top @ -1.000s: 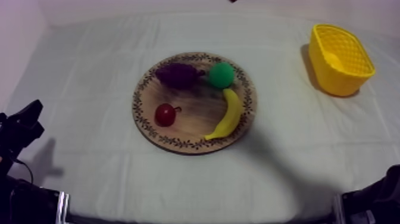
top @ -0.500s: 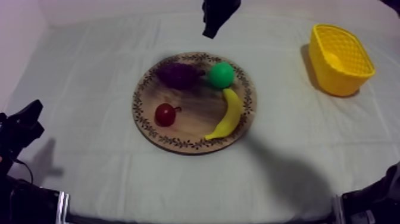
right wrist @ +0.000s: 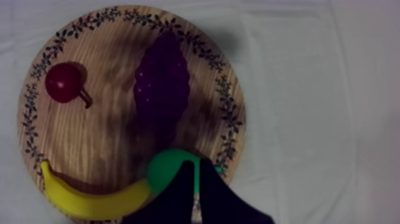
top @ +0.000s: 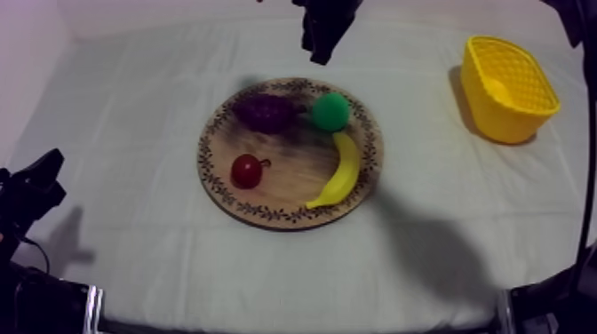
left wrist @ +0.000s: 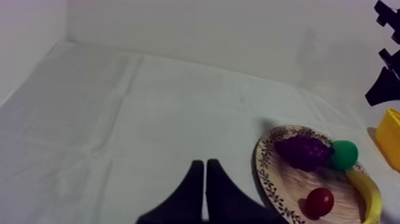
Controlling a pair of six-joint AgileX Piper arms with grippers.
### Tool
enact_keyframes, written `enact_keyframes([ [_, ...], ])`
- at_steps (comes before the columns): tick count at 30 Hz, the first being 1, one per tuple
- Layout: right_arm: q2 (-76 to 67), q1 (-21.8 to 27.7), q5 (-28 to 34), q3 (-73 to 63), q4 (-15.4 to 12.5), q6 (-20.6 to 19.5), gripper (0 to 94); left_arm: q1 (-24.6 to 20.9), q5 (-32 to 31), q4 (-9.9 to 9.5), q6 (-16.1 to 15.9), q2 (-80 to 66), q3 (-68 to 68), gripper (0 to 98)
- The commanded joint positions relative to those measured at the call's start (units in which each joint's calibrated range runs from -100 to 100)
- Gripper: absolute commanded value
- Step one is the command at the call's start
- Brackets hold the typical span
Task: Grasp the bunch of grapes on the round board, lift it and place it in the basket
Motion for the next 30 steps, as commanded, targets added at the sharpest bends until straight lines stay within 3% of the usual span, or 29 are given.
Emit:
enact_keyframes([
  [1,0.1,0.1,0.3,-0.3,-1.5,0.6,6.1,0.0,0.0,0.02,0.0,0.0,0.0,0.1],
  [16,0.5,1.3,2.8,-1.5,-6.7,1.4,54.0,0.0,0.0,0.02,0.0,0.0,0.0,0.1],
  [22,0.6,1.5,3.5,-1.2,-8.2,2.2,62.7,0.0,0.0,0.02,0.0,0.0,0.0,0.1],
  [30,1.0,1.5,4.2,-1.0,-10.2,3.7,65.8,0.0,0.0,0.02,0.0,0.0,0.0,0.1],
])
